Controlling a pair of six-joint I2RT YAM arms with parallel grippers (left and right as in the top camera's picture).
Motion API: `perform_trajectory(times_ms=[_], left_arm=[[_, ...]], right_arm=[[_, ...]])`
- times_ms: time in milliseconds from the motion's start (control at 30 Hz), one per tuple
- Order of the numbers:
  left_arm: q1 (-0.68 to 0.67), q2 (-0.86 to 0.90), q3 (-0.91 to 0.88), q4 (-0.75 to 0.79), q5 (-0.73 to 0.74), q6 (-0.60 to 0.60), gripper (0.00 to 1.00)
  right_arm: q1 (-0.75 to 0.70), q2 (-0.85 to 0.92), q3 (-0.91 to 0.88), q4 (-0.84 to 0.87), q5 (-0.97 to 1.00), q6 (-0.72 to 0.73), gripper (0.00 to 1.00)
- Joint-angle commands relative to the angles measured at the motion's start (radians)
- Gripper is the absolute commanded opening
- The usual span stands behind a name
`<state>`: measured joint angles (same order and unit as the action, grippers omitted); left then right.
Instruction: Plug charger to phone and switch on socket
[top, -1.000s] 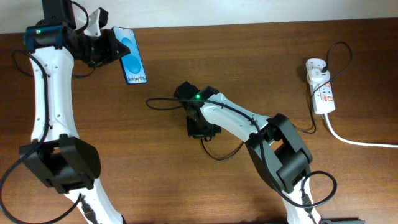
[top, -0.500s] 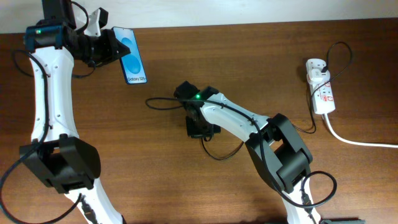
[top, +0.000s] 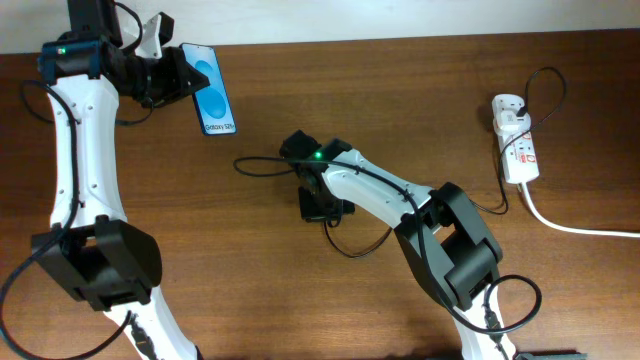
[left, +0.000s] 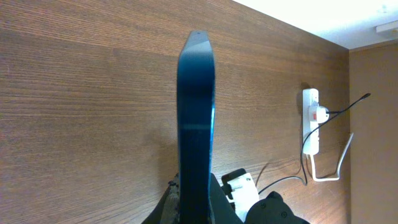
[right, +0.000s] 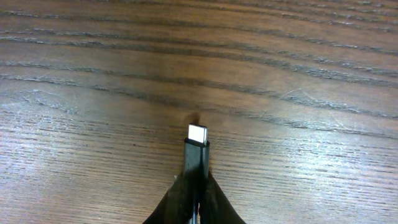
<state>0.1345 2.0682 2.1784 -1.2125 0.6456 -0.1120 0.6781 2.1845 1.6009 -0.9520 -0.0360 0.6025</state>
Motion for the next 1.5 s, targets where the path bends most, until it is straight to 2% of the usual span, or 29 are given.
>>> perform_trajectory(times_ms=[0,300,400,533,667,700,800,833,933,1133,1267,1467], left_arm=[[0.006,-0.016,0.016,0.002,0.012,0.012,0.00],[0.006,-0.016,0.016,0.021,0.034,0.012,0.00],[0.006,-0.016,0.016,0.087,0.151,0.013,0.00],[0.006,-0.016,0.016,0.214,0.302,0.013,0.00],[0.006,-0.016,0.016,0.308,0.434,0.012,0.00],[0.006,-0.016,0.016,0.336,0.460,-0.003,0.00],[0.006,-0.016,0.016,0.436,0.477,-0.177,0.00],[0.006,-0.016,0.016,0.460,0.502,-0.200,0.00],[0.006,-0.016,0.016,0.568,0.655,-0.295,0.00],[0.004,-0.016,0.016,0.663,0.874,-0.418,0.00],[-0.004,-0.016,0.016,0.660,0.928,-0.426,0.00],[-0.082,-0.016,0.016,0.659,0.921,-0.426,0.00]], right_arm=[[0.009,0.034,0.010,0.003,-0.008,0.008,0.08],[-0.033,0.034,0.086,-0.048,-0.020,-0.010,0.04],[-0.058,0.032,0.174,-0.105,-0.097,-0.107,0.04],[-0.065,0.011,0.312,-0.249,-0.104,-0.198,0.04],[-0.064,-0.089,0.403,-0.335,-0.103,-0.225,0.04],[-0.064,-0.119,0.403,-0.335,-0.103,-0.226,0.04],[-0.063,-0.266,0.403,-0.336,-0.100,-0.229,0.04],[-0.059,-0.298,0.403,-0.337,-0.099,-0.233,0.04],[-0.044,-0.401,0.403,-0.335,-0.099,-0.259,0.04],[-0.043,-0.482,0.403,-0.285,-0.111,-0.277,0.04],[-0.039,-0.483,0.403,-0.218,-0.114,-0.277,0.04],[0.016,-0.482,0.403,-0.092,-0.110,-0.267,0.04]])
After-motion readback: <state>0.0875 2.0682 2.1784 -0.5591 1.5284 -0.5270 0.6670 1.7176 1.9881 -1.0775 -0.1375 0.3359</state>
